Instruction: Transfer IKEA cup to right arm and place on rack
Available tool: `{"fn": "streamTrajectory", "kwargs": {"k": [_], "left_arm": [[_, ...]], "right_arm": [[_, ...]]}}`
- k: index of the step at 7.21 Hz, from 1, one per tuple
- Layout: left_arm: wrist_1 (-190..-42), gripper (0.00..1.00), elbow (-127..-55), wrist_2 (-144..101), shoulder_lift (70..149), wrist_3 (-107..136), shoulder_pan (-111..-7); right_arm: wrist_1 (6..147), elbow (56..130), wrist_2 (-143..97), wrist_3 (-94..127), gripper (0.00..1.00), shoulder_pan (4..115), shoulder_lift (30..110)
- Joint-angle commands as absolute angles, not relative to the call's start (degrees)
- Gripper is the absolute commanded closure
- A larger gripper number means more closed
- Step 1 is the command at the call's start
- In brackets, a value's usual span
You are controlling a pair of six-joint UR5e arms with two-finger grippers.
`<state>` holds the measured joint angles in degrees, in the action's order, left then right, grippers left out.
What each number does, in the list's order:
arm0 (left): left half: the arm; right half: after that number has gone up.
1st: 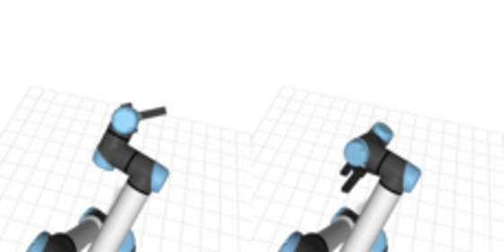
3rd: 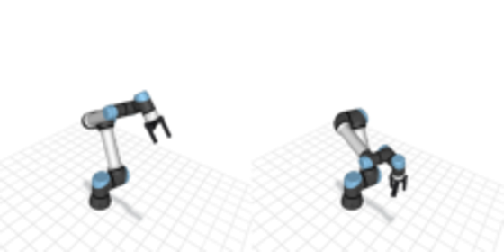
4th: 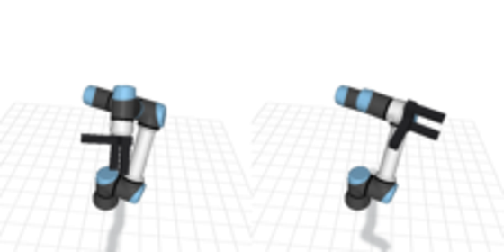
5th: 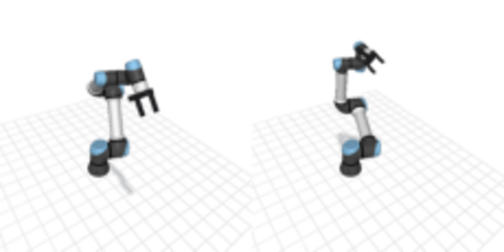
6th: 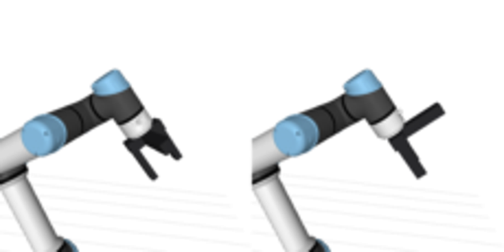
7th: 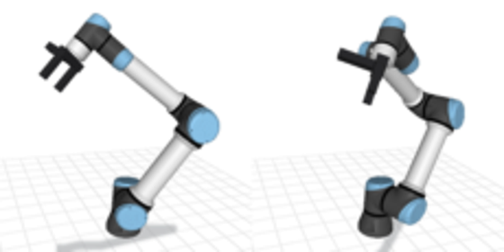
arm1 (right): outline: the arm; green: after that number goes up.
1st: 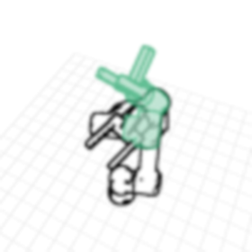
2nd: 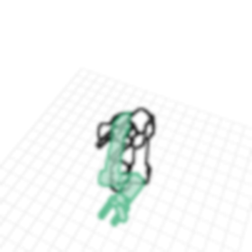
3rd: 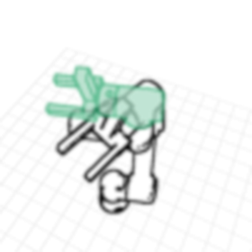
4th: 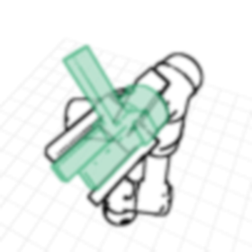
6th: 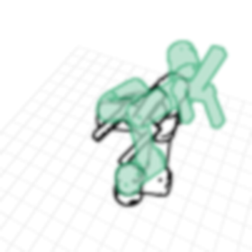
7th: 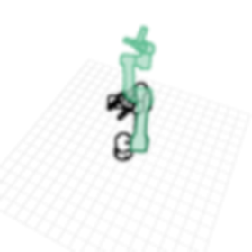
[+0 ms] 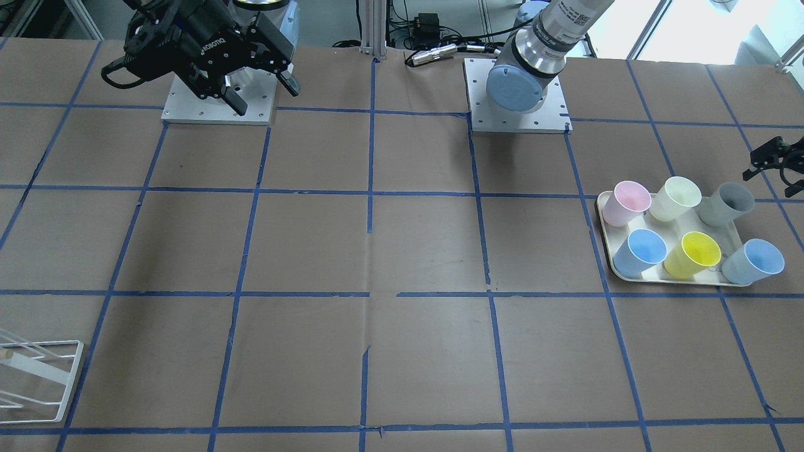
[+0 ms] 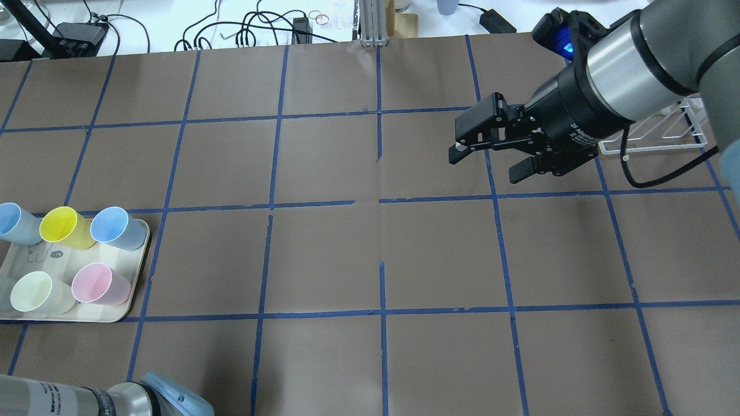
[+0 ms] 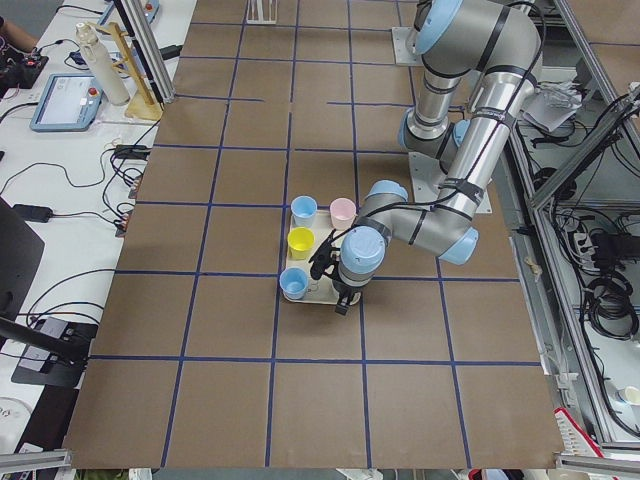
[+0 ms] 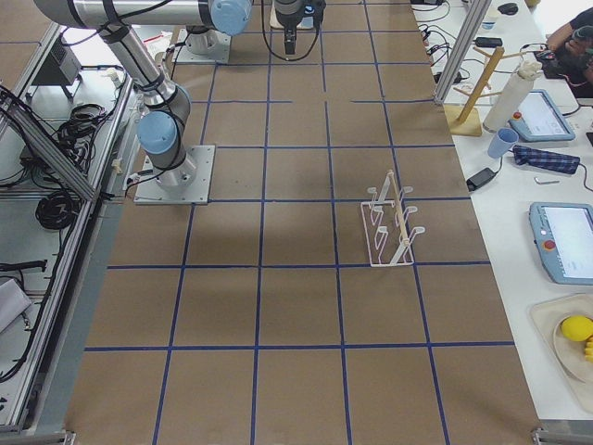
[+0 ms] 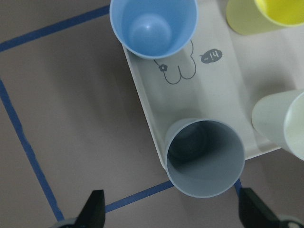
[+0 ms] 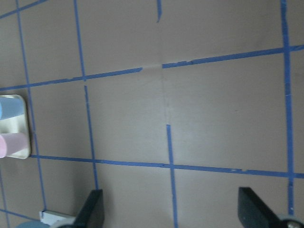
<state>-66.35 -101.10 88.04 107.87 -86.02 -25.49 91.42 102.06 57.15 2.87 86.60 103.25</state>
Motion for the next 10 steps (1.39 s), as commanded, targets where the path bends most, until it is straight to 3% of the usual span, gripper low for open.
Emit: {"fn": "streamTrajectory", "kwargs": {"k": [1,3,6,7,9,10], "left_arm": [[-61.62,0.0,-103.26,88.07,109.59,-86.4,-25.4],[-60.91,0.0,-103.36,88.07,110.82,-85.78,-25.49],[-60.64,0.14,-102.83,90.87,111.88,-81.75,-25.84],[-60.64,0.27,-103.18,90.88,112.06,-81.56,-25.84],[-61.08,0.74,-103.01,91.23,111.71,-78.51,-25.93],[-61.43,0.77,-102.57,91.14,111.53,-78.4,-26.01]], "right_arm": [[91.84,102.48,41.84,2.47,0.0,85.52,103.1],[91.06,102.74,39.74,2.55,0.0,84.12,102.66],[88.79,104.31,31.12,2.29,0.0,83.67,102.66],[88.51,105.46,28.42,2.29,0.0,83.58,102.66],[88.5,107.65,20.16,1.06,0.0,83.5,102.57],[88.42,108.97,17.26,0.71,0.0,83.24,102.31]]}}
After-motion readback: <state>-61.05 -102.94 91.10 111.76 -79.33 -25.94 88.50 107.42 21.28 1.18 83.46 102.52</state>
